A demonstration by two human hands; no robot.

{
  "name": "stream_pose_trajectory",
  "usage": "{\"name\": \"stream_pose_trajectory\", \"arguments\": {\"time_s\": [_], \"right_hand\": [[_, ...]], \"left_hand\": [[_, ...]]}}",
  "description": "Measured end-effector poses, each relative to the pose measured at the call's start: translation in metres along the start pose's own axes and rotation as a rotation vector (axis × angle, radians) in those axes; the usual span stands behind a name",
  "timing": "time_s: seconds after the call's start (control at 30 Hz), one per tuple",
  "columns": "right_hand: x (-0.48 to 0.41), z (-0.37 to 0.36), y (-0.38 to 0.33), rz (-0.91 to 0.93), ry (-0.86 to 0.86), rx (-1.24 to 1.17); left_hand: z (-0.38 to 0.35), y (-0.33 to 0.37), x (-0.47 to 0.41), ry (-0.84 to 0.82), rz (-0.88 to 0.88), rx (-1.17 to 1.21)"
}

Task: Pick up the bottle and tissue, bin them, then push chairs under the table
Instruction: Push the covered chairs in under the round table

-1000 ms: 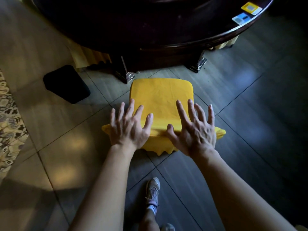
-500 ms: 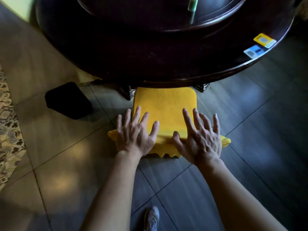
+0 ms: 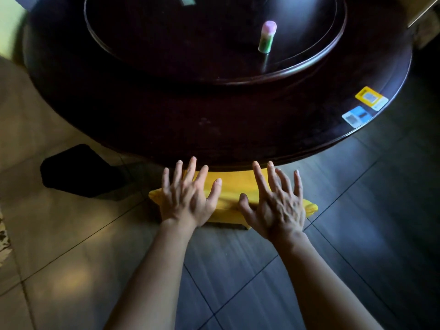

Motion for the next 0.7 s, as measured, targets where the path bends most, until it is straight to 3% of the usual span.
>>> {"name": "stream_pose_trajectory", "arguments": {"time_s": [0.5, 0.7], "right_hand": [[-0.105, 0.010, 0.042, 0.155, 0.024, -0.004], [-0.112, 0.005, 0.041, 0.227, -0.076, -0.022]], "left_hand": [[-0.020, 0.036, -0.080, -0.034, 0.094, -0.055], [-0.017, 0.039, -0.081, -0.166, 0.163, -0.082]]}}
Point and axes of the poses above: each hand's wrist, its own x-axis away from the middle knuckle, its own z-axis out of the back of the hand, y = z × x, the point moved 7 cm from there along -x, towards the middle knuckle, and after that the axes turned 11 degrees about x, right-handed, at the moved point
